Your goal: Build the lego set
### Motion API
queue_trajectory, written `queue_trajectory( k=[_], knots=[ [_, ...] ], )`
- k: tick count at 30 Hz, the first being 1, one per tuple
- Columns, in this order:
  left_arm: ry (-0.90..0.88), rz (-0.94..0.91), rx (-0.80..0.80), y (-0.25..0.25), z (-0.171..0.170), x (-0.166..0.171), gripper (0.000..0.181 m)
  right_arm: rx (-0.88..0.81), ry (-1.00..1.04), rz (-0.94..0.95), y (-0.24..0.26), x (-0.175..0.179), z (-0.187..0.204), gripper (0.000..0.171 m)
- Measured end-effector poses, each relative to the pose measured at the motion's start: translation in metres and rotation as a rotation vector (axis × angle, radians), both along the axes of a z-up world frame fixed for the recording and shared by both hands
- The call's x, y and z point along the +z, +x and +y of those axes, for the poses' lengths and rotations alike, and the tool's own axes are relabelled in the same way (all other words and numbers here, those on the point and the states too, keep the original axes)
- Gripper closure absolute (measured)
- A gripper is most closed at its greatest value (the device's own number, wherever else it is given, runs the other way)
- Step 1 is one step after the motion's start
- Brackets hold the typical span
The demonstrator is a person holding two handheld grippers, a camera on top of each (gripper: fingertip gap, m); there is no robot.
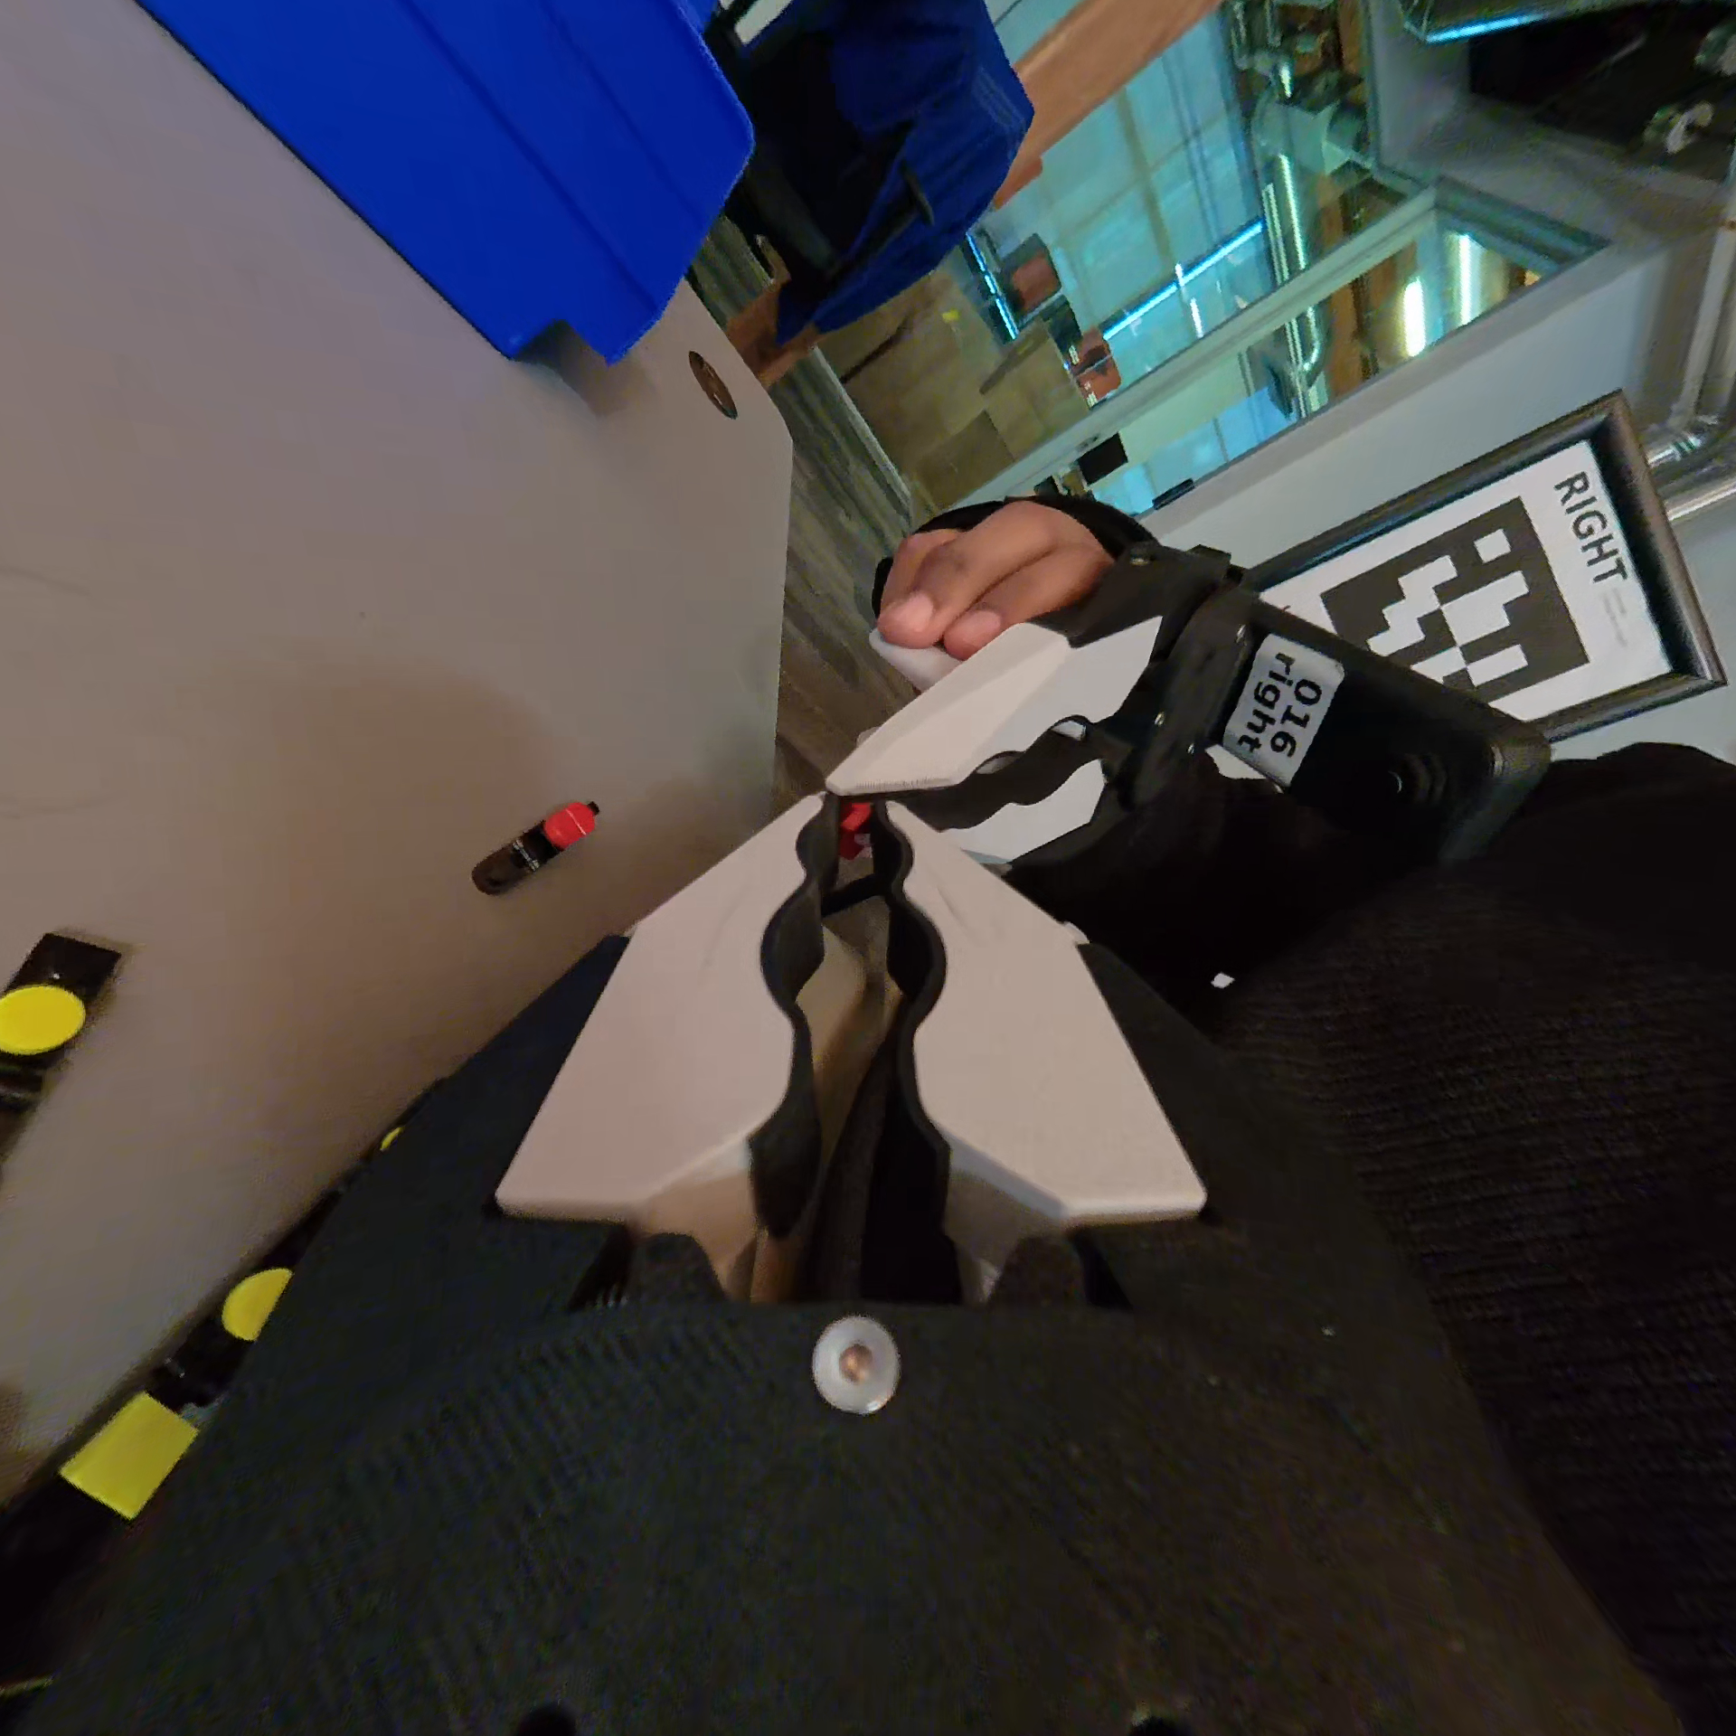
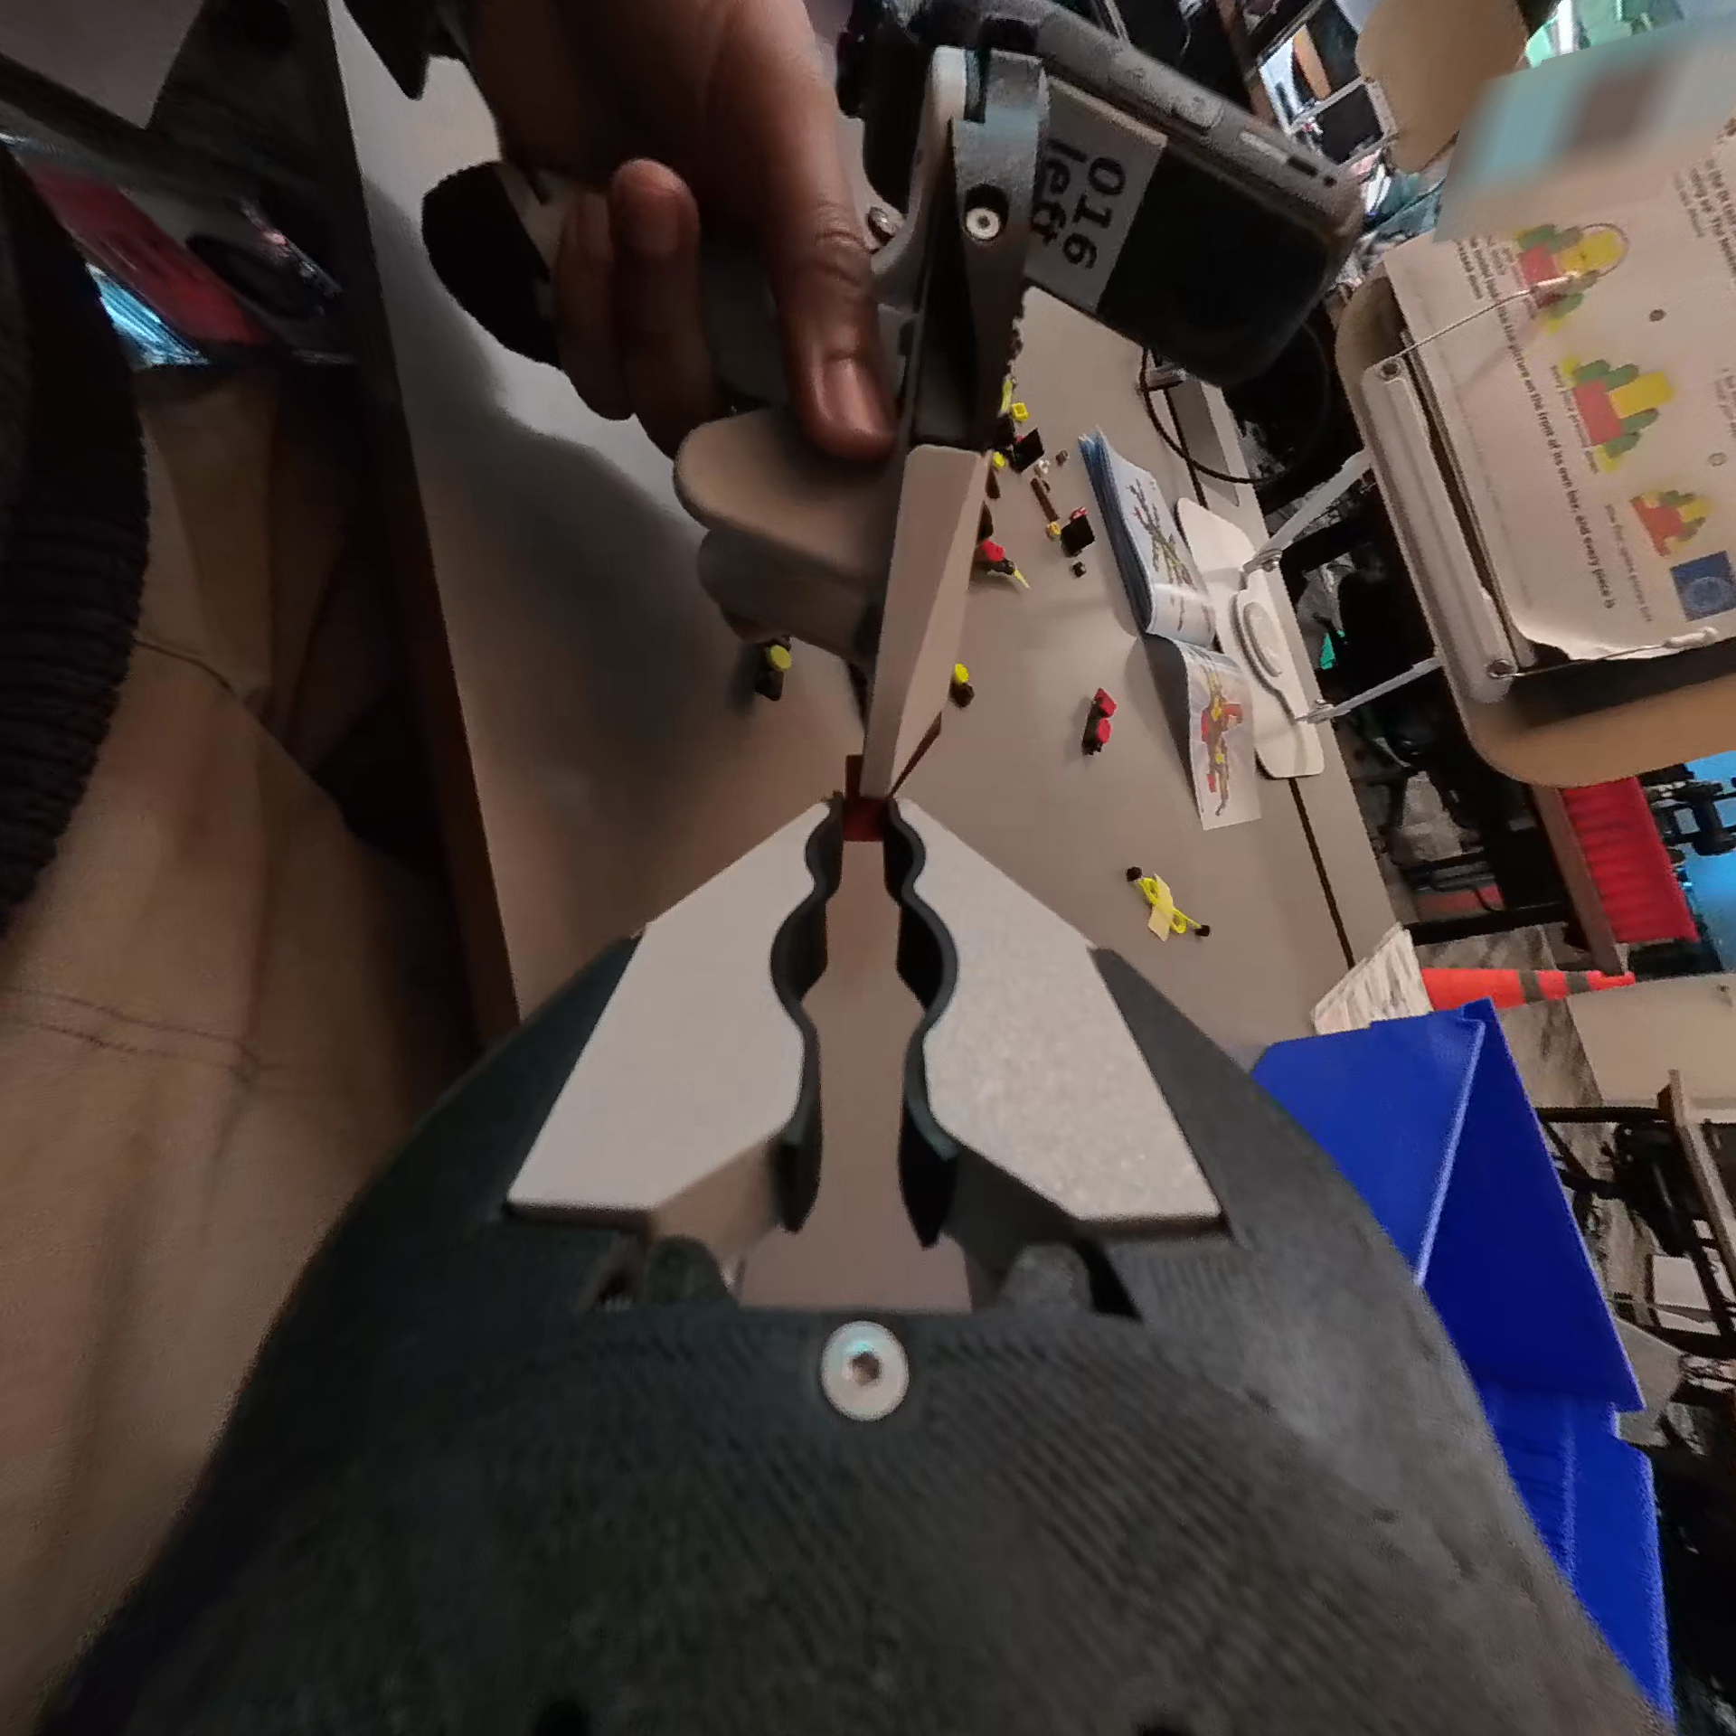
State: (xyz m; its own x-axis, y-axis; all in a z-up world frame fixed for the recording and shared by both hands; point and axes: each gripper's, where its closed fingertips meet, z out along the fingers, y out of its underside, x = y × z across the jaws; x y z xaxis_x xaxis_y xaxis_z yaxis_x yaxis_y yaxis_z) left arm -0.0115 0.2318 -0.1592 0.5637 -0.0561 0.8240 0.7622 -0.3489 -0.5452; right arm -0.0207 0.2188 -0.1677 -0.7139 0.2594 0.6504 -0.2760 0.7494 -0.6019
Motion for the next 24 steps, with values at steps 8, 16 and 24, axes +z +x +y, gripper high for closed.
queue_trajectory(
  k=[8, 16, 24],
  knots=[
    [-0.130, 0.247, 0.116, -0.030, -0.009, -0.019, 0.172, -0.309, -0.136, -0.173, -0.003, 0.005, 0.048, 0.165],
    [-0.411, 0.619, 0.075, -0.024, 0.003, -0.062, 0.167, -0.358, -0.388, -0.350, 0.045, 0.009, 0.047, 0.165],
    [-0.551, 0.665, 0.065, -0.014, 0.002, -0.074, 0.163, -0.310, -0.431, -0.388, 0.052, 0.016, 0.044, 0.165]
  ],
)
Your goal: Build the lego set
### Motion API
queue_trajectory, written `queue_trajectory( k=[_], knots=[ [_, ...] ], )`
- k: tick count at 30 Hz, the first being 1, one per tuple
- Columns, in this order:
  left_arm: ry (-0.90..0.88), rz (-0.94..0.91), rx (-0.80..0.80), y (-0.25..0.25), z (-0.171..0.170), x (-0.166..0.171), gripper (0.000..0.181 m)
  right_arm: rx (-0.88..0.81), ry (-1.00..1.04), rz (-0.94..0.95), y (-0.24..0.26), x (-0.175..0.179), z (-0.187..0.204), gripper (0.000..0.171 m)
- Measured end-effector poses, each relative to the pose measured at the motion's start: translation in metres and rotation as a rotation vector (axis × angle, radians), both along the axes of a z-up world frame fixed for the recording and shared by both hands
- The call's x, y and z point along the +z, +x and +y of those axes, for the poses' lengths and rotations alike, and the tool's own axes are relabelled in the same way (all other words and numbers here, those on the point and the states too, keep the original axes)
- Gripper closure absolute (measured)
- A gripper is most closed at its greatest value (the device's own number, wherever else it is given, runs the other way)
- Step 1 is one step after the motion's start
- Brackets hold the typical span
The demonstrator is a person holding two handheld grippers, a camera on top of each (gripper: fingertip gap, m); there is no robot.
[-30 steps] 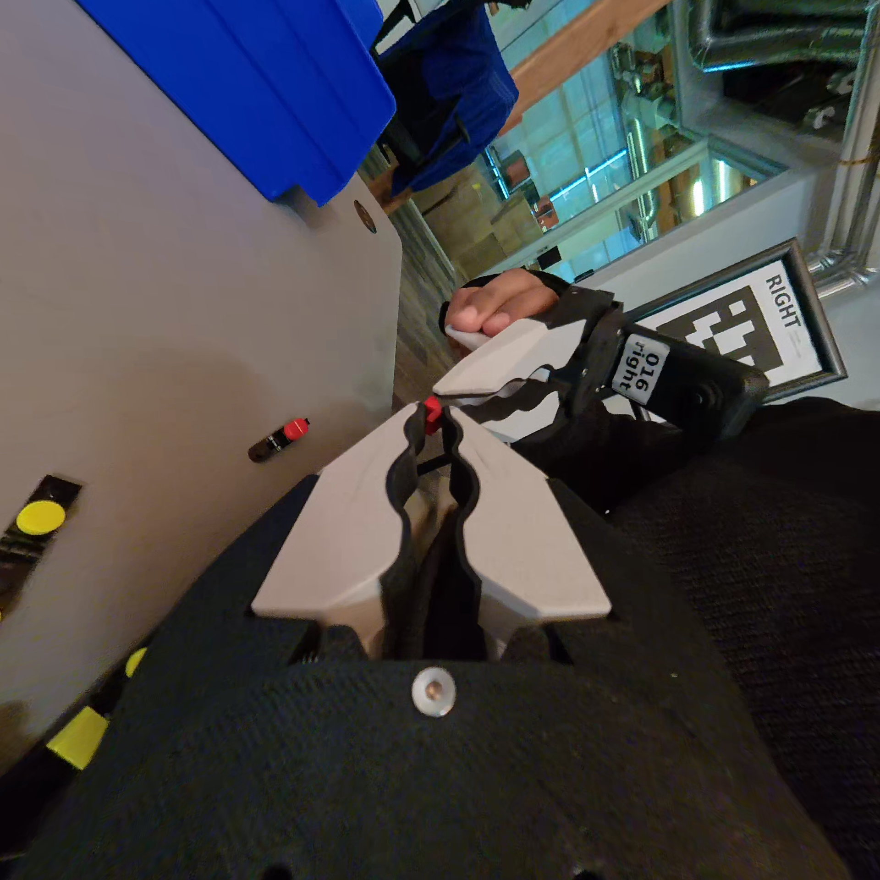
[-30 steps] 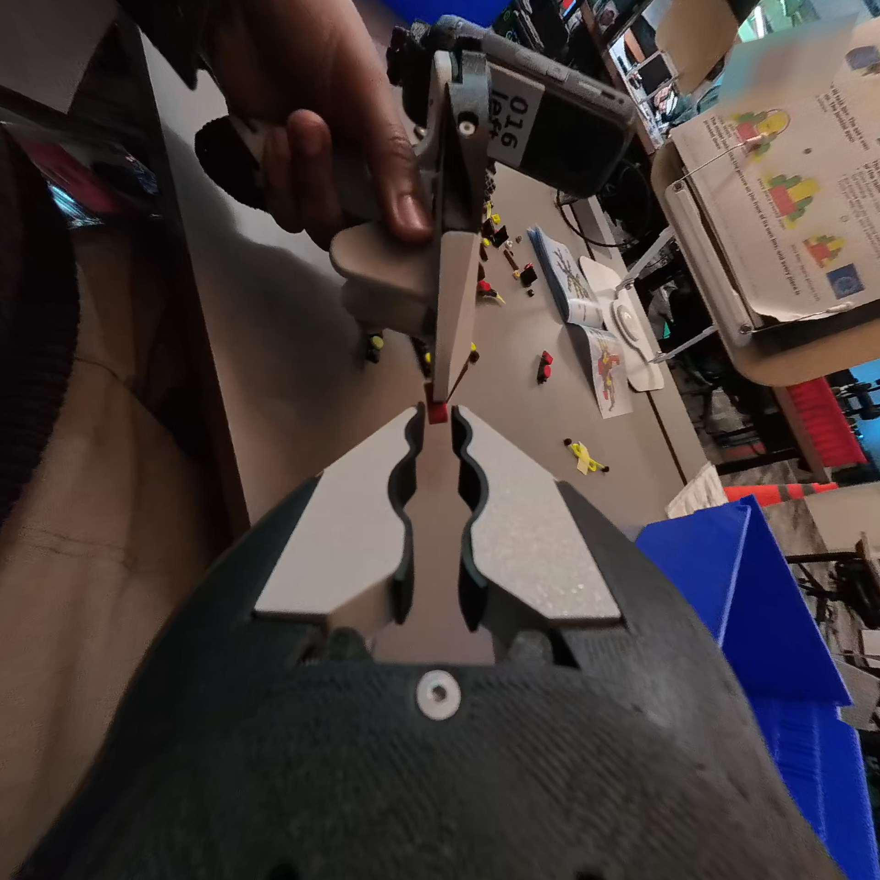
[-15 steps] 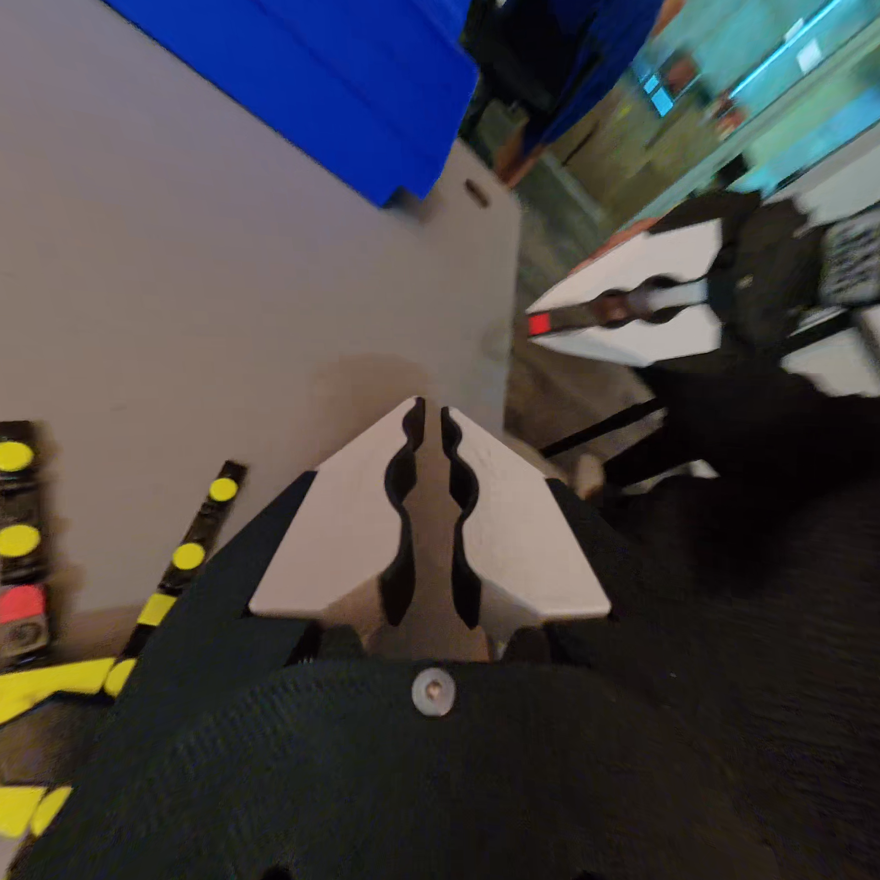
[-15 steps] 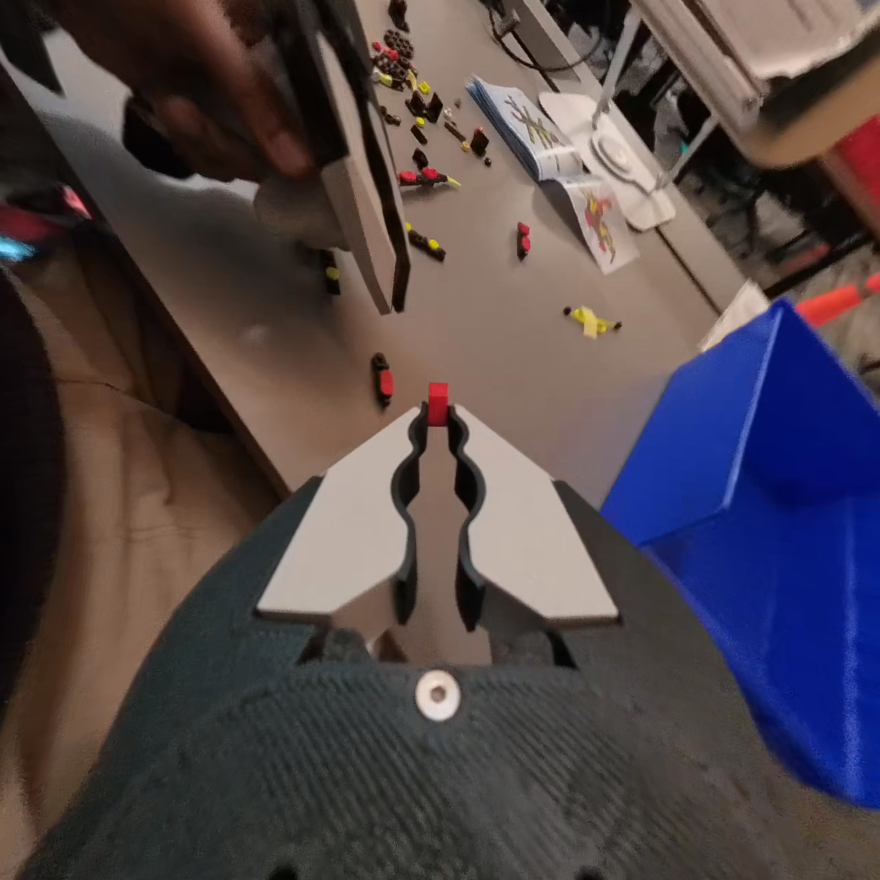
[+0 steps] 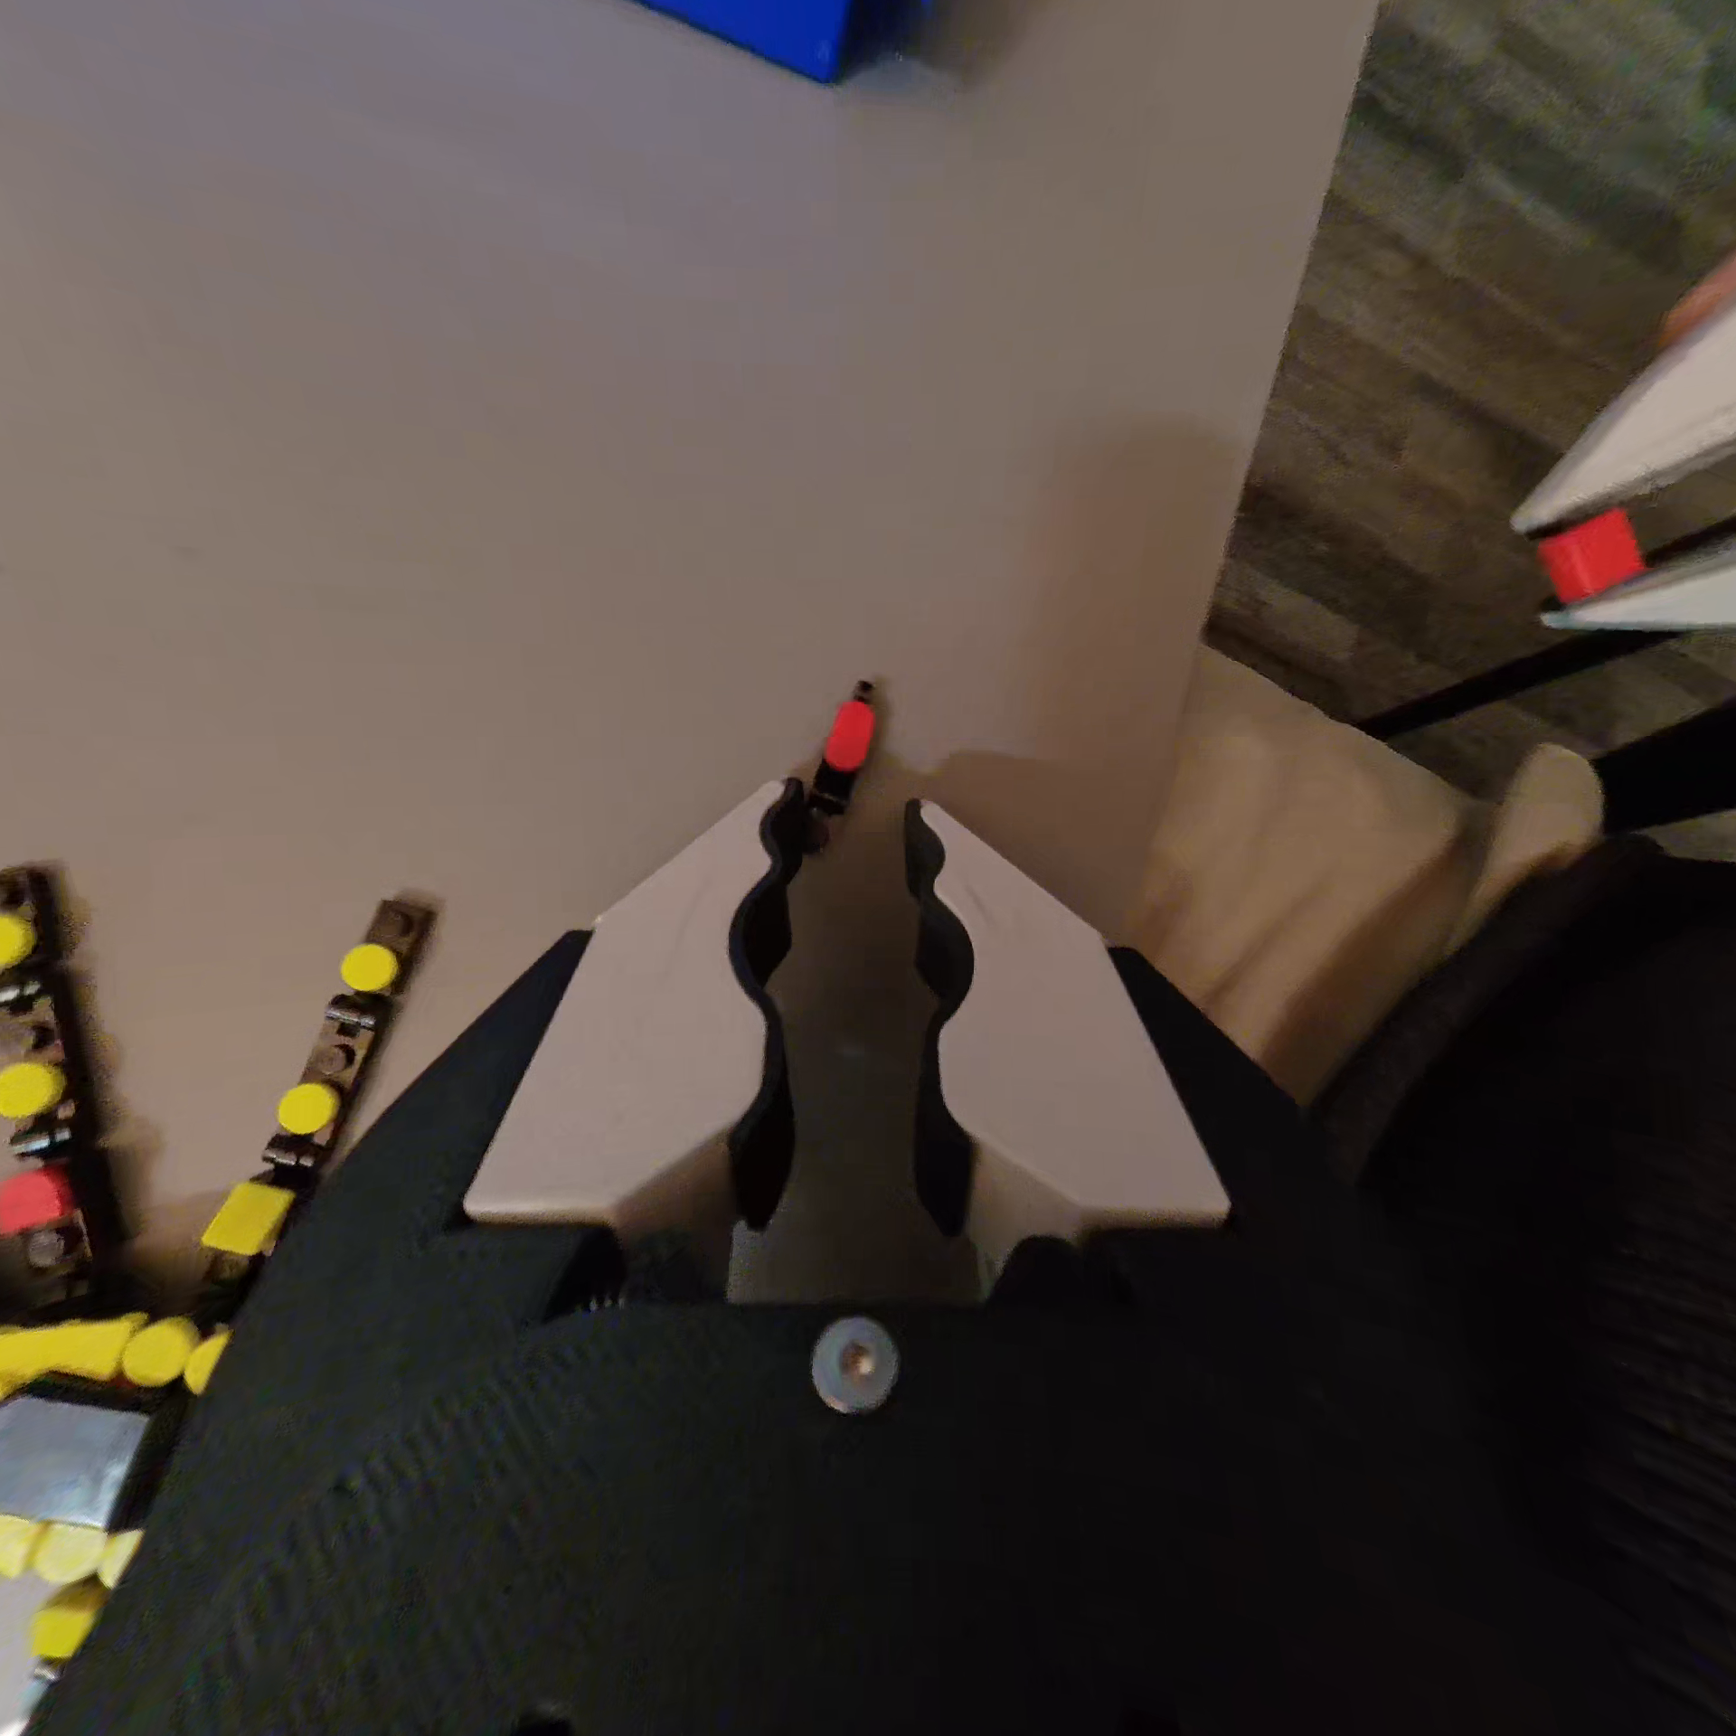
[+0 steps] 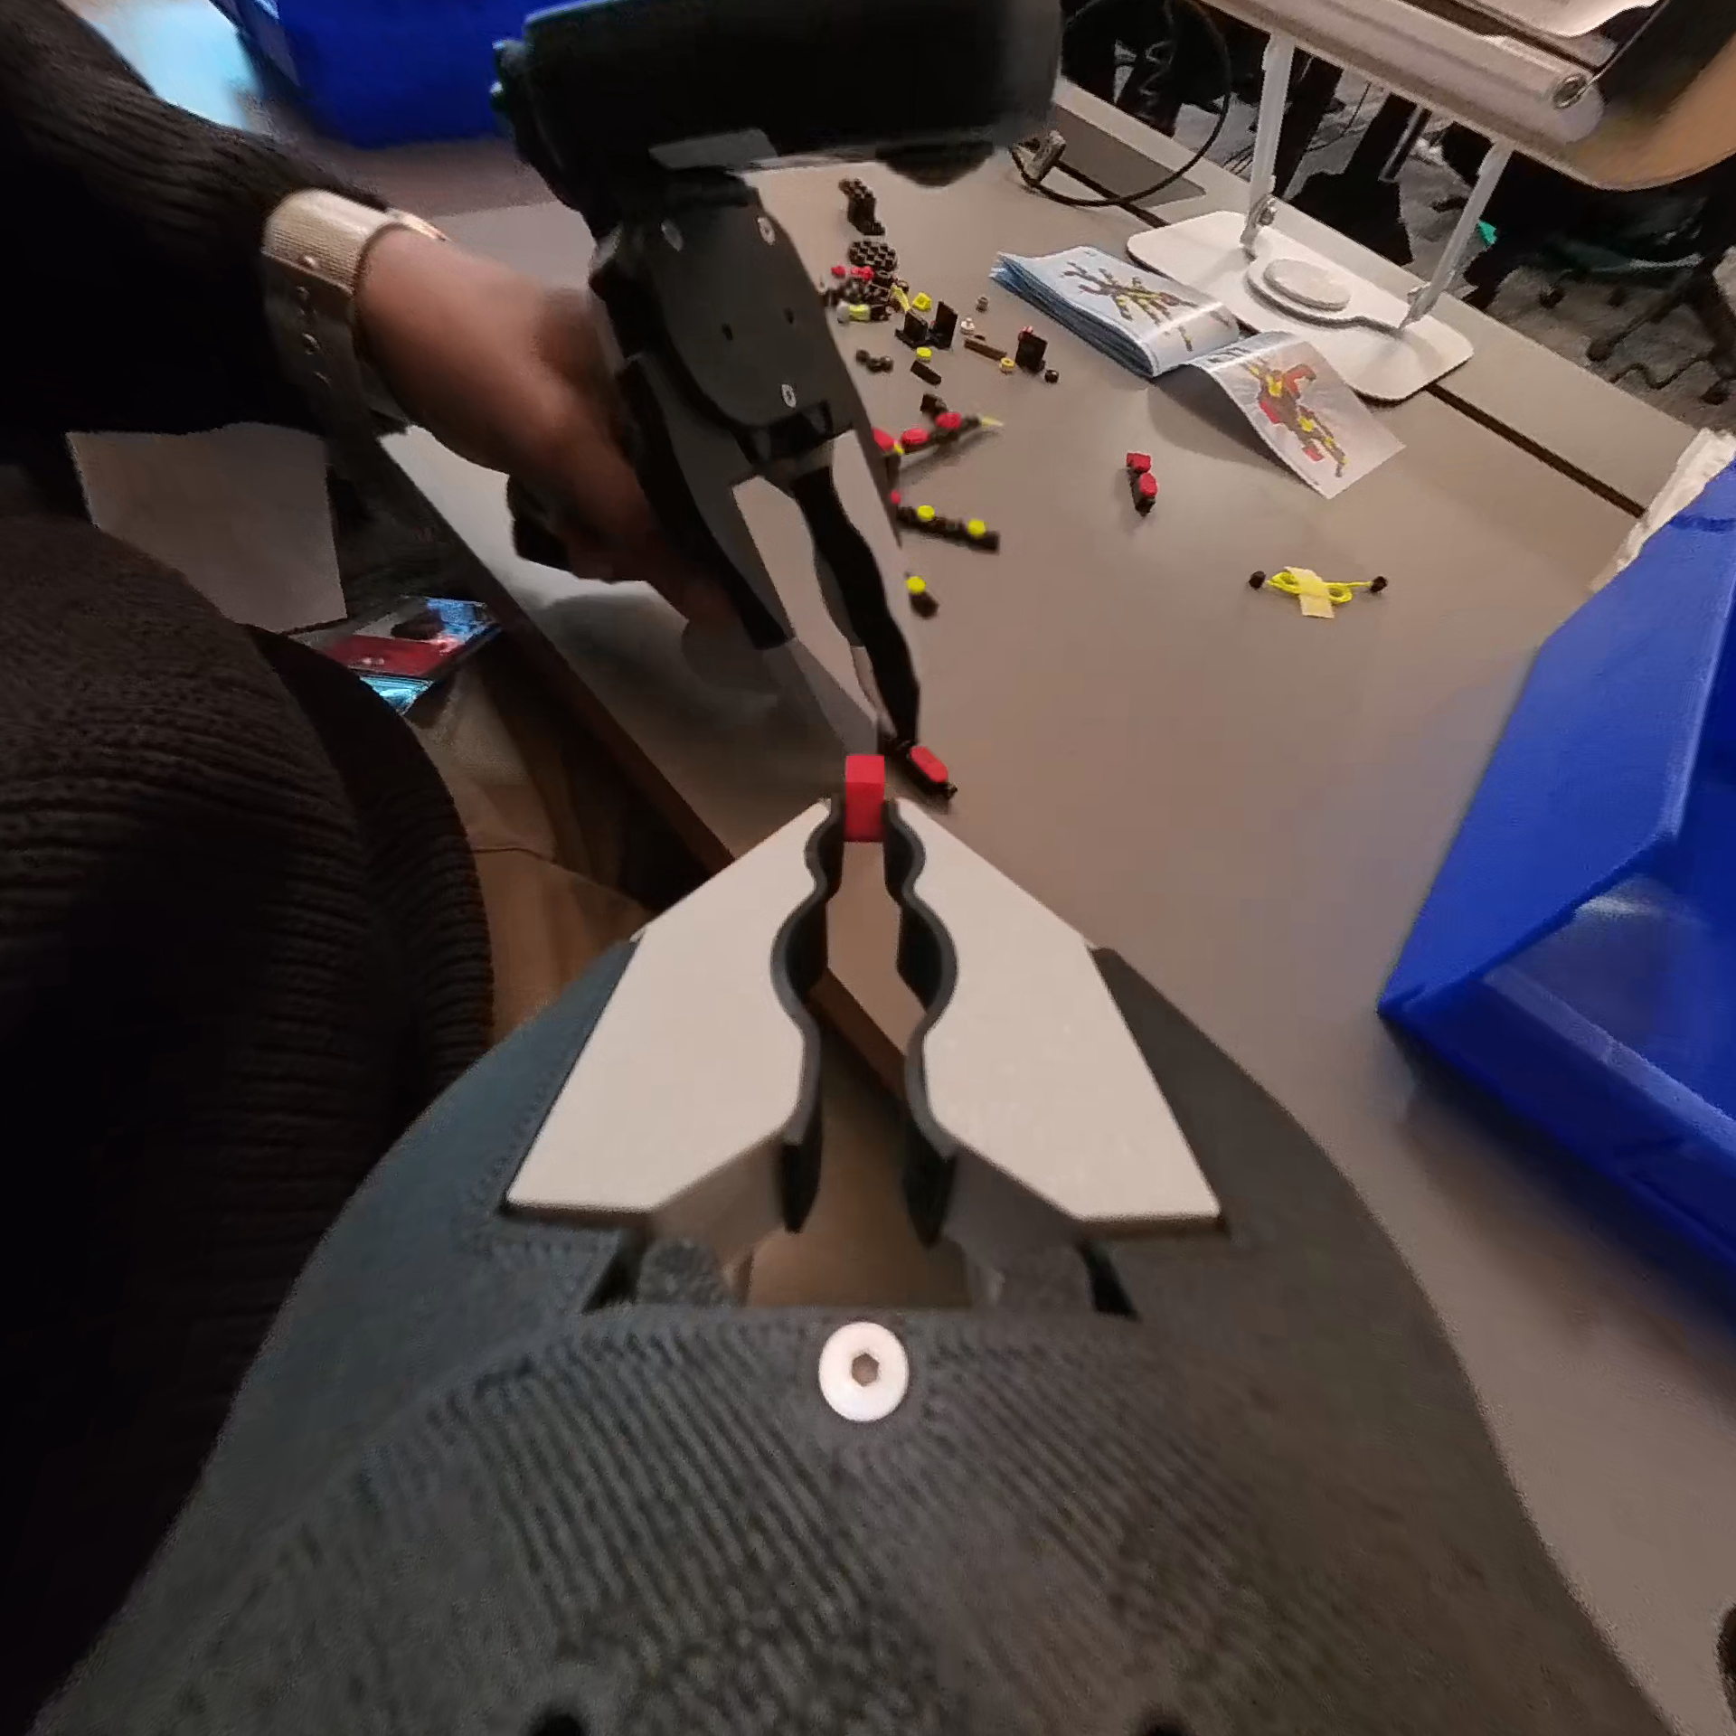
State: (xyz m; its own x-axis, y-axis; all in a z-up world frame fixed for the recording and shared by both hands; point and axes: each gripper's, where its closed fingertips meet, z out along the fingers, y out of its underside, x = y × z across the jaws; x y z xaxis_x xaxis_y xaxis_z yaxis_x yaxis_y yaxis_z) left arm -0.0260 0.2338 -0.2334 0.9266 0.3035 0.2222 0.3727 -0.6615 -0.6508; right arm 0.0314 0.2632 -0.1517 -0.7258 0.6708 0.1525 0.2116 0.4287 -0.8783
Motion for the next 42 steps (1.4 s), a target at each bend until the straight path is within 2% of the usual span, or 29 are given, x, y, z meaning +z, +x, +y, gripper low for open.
queue_trajectory(
  k=[6, 11, 16, 18, 21, 28, 33, 36, 38, 42],
  knots=[
    [0.070, -0.075, 0.027, 0.023, 0.001, 0.015, 0.157, -0.016, 0.016, -0.013, -0.006, -0.003, 0.003, 0.165],
    [0.011, -0.034, 0.126, 0.001, -0.004, 0.004, 0.147, -0.022, -0.028, -0.057, -0.012, -0.007, 0.003, 0.165],
    [-0.092, 0.120, 0.095, -0.002, -0.005, -0.002, 0.159, -0.038, -0.062, -0.091, -0.016, -0.010, 0.006, 0.165],
    [-0.090, 0.122, 0.058, 0.005, -0.001, -0.002, 0.176, -0.041, -0.062, -0.089, -0.017, -0.010, 0.007, 0.165],
    [-0.080, 0.121, 0.045, 0.008, 0.000, 0.000, 0.177, -0.041, -0.053, -0.087, -0.017, -0.011, 0.007, 0.165],
    [0.076, 0.146, 0.025, 0.015, 0.005, 0.028, 0.177, -0.038, -0.073, -0.076, -0.021, -0.010, 0.001, 0.165],
    [0.222, 0.145, 0.060, 0.013, 0.009, 0.054, 0.177, -0.064, -0.303, -0.095, -0.032, 0.010, -0.002, 0.165],
    [0.144, 0.125, 0.091, 0.002, -0.003, 0.040, 0.176, -0.144, -0.142, -0.125, -0.046, -0.013, 0.016, 0.165],
    [0.159, 0.100, 0.107, -0.001, -0.007, 0.039, 0.177, -0.162, -0.031, -0.182, -0.050, -0.037, 0.022, 0.165],
    [0.183, 0.066, 0.119, -0.005, -0.010, 0.041, 0.176, -0.156, 0.010, -0.292, -0.053, -0.061, 0.018, 0.165]
  ],
)
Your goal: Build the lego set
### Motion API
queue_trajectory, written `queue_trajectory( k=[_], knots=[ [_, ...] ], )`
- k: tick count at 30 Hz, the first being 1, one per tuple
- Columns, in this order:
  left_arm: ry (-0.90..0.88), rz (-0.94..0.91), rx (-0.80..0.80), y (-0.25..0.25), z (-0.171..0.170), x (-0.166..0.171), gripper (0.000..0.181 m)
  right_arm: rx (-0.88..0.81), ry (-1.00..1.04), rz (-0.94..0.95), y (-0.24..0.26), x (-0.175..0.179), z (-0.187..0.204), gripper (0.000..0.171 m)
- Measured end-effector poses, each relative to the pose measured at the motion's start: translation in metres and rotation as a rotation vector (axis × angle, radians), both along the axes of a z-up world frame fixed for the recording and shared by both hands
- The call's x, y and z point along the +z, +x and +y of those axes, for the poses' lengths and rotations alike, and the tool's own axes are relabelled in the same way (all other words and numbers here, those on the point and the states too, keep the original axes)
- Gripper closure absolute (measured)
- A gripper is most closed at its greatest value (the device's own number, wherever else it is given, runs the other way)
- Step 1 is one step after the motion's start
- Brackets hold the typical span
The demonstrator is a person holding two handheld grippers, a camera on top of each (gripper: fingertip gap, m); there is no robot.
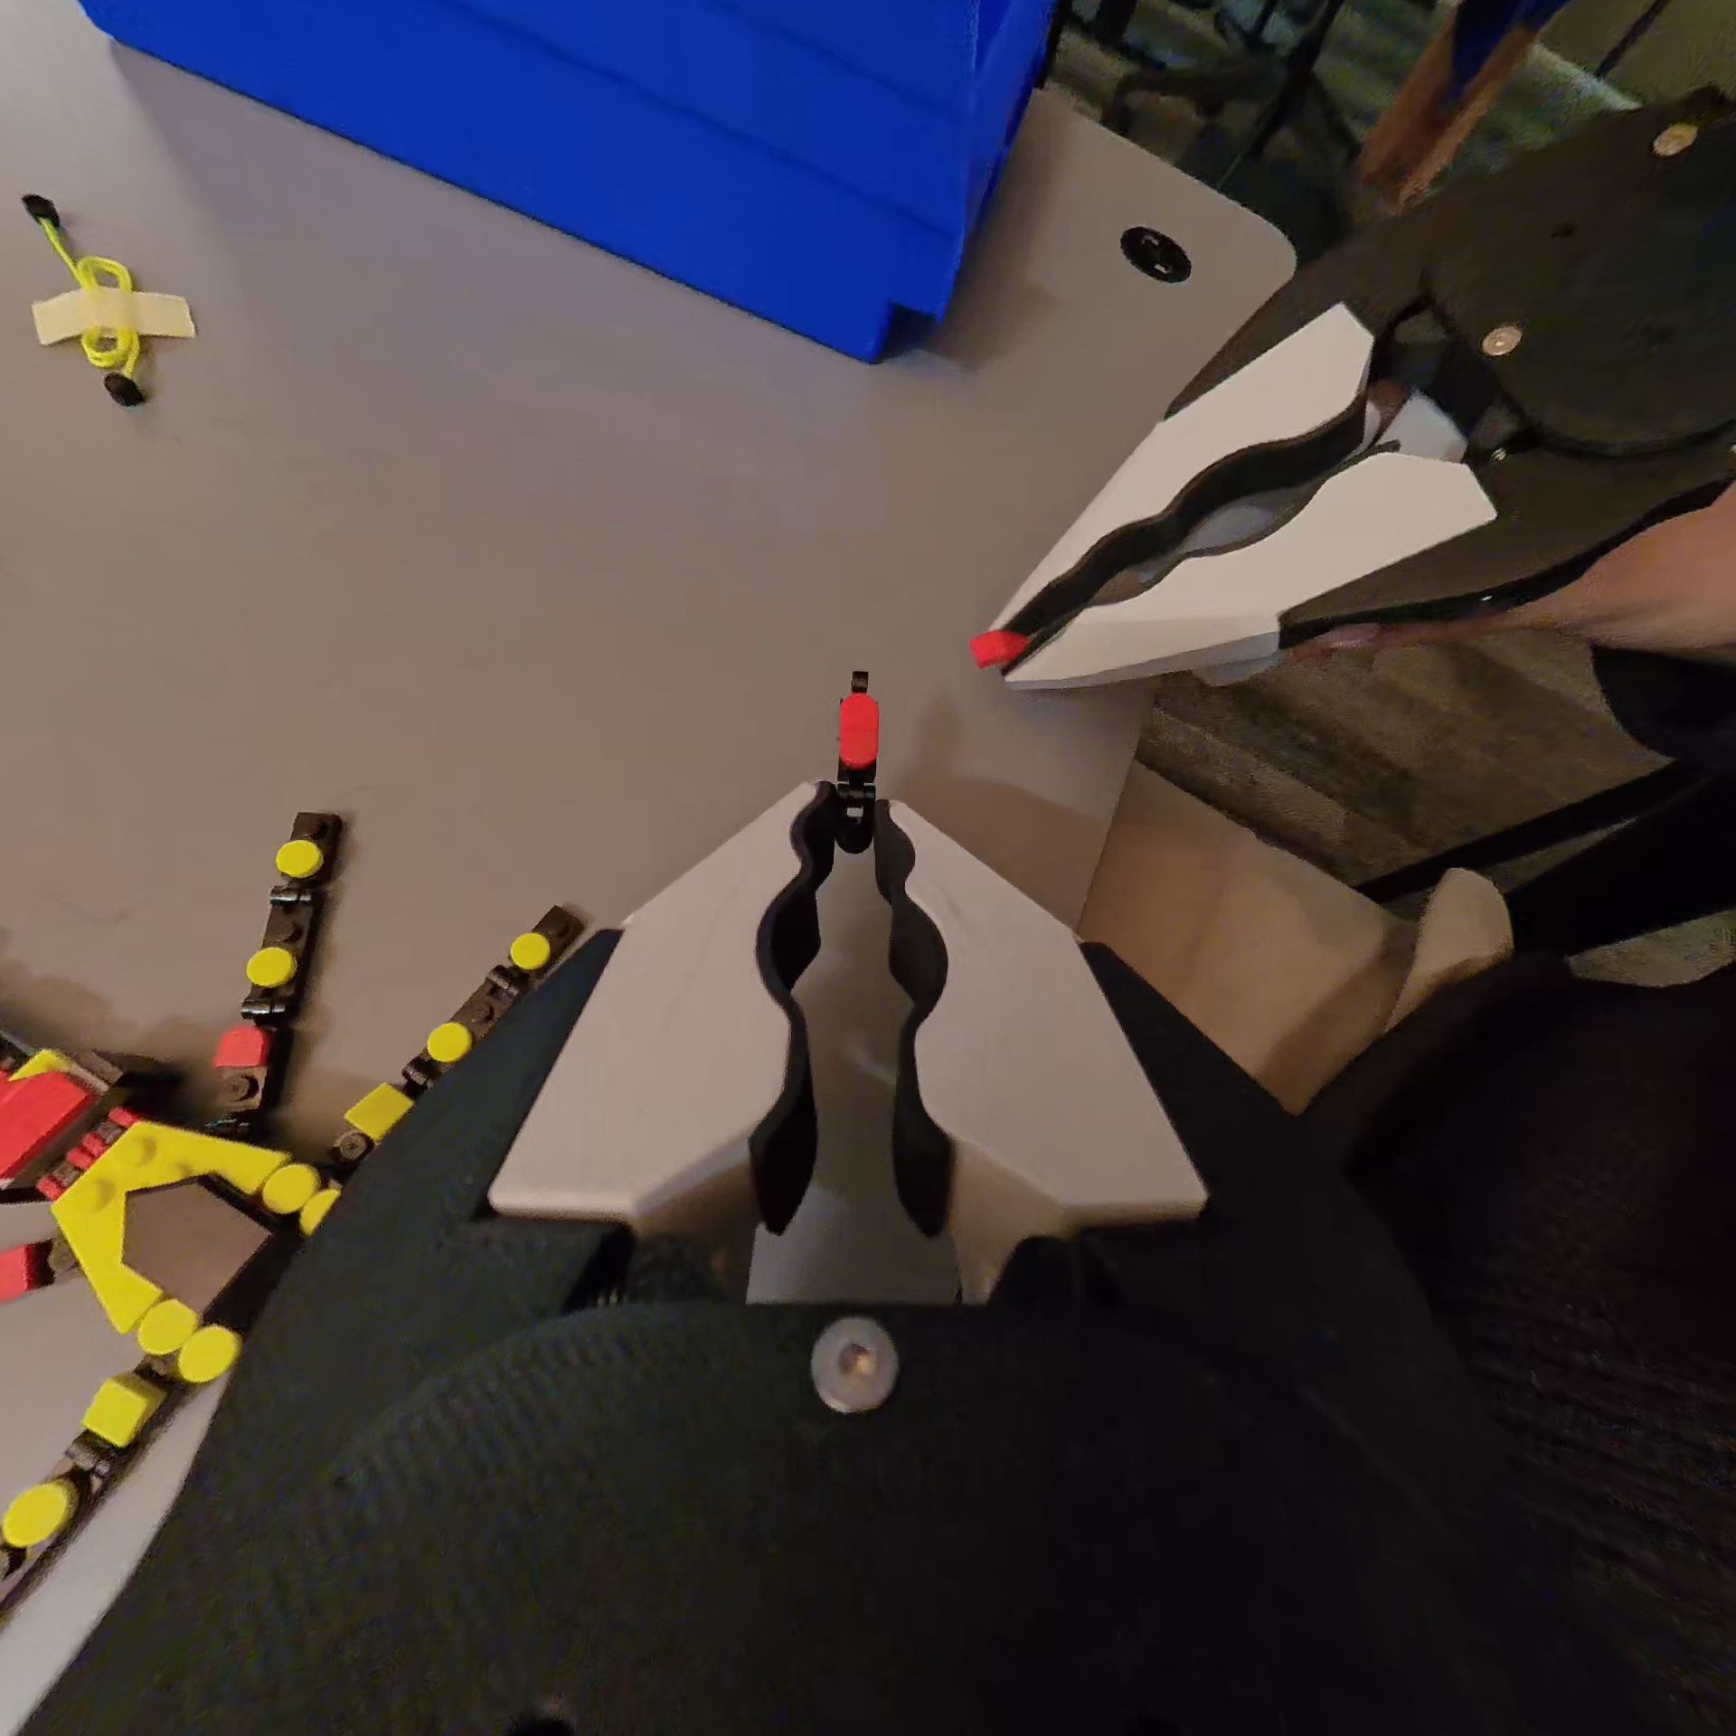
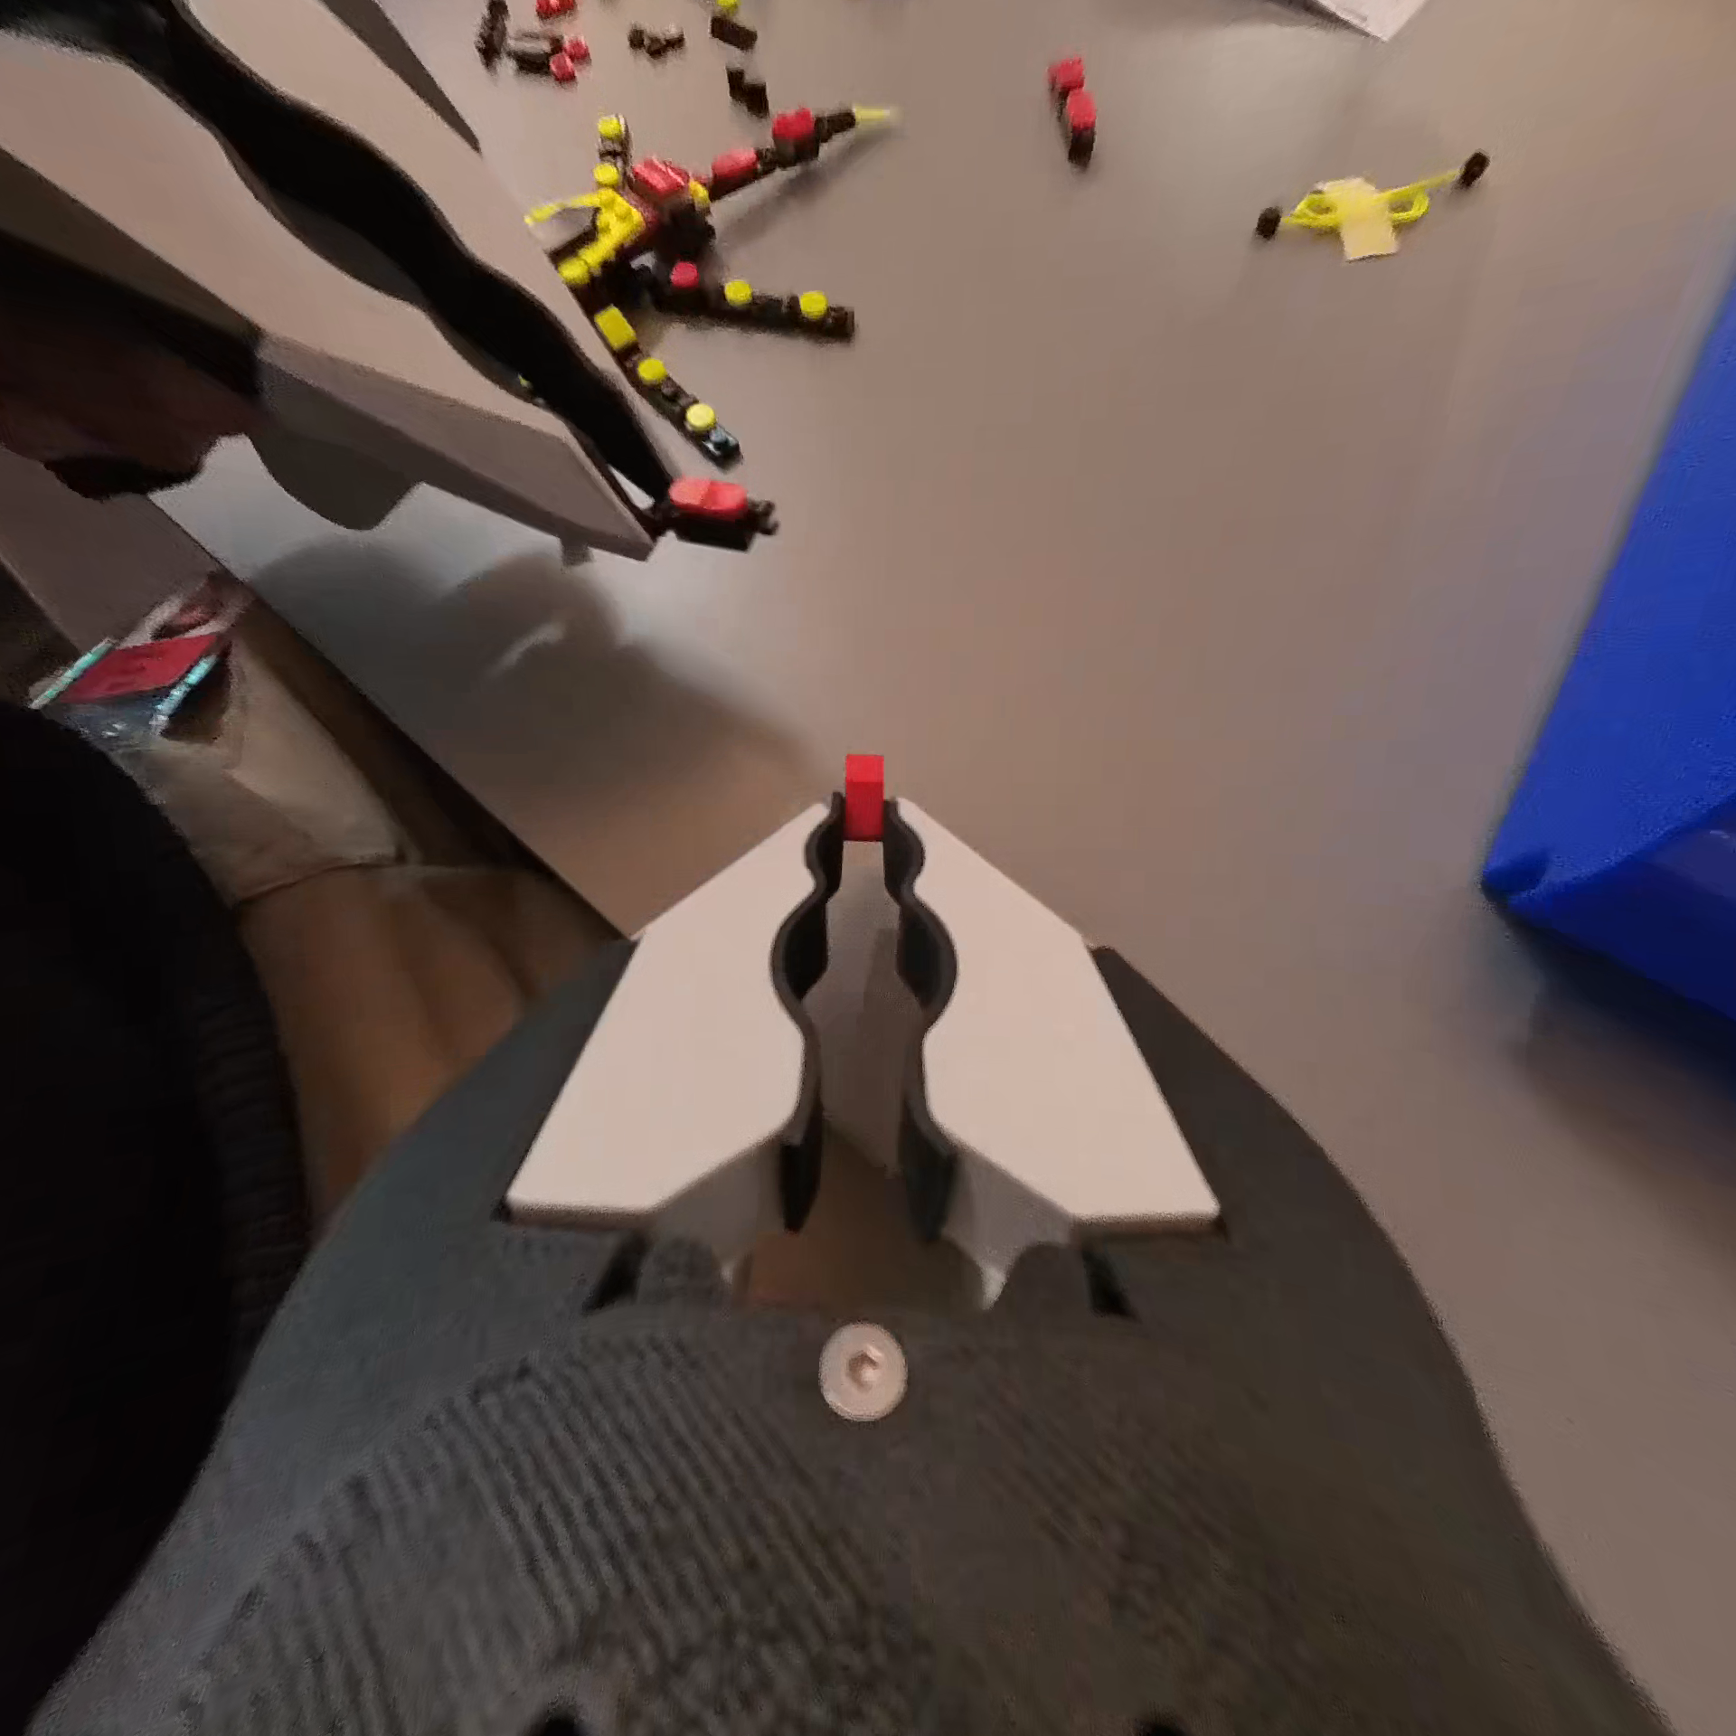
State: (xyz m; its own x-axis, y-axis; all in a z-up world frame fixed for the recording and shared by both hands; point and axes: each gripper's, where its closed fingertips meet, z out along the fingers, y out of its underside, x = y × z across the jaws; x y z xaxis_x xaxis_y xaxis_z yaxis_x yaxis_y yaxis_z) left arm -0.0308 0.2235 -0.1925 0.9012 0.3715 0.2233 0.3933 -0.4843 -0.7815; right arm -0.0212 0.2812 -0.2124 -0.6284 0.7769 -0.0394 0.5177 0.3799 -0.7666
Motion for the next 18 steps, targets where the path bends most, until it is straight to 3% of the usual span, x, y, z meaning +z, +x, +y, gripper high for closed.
queue_trajectory(
  k=[6, 12, 18],
  knots=[
    [-0.001, -0.005, -0.009, 0.002, -0.002, -0.002, 0.176, 0.007, 0.119, -0.055, -0.008, -0.022, 0.007, 0.165],
    [0.001, -0.005, -0.013, 0.002, -0.003, -0.003, 0.176, 0.012, 0.139, -0.036, -0.011, -0.021, 0.010, 0.165],
    [0.018, -0.007, -0.017, 0.002, -0.004, -0.003, 0.176, -0.005, 0.092, 0.094, -0.014, 0.009, 0.013, 0.167]
  ],
)
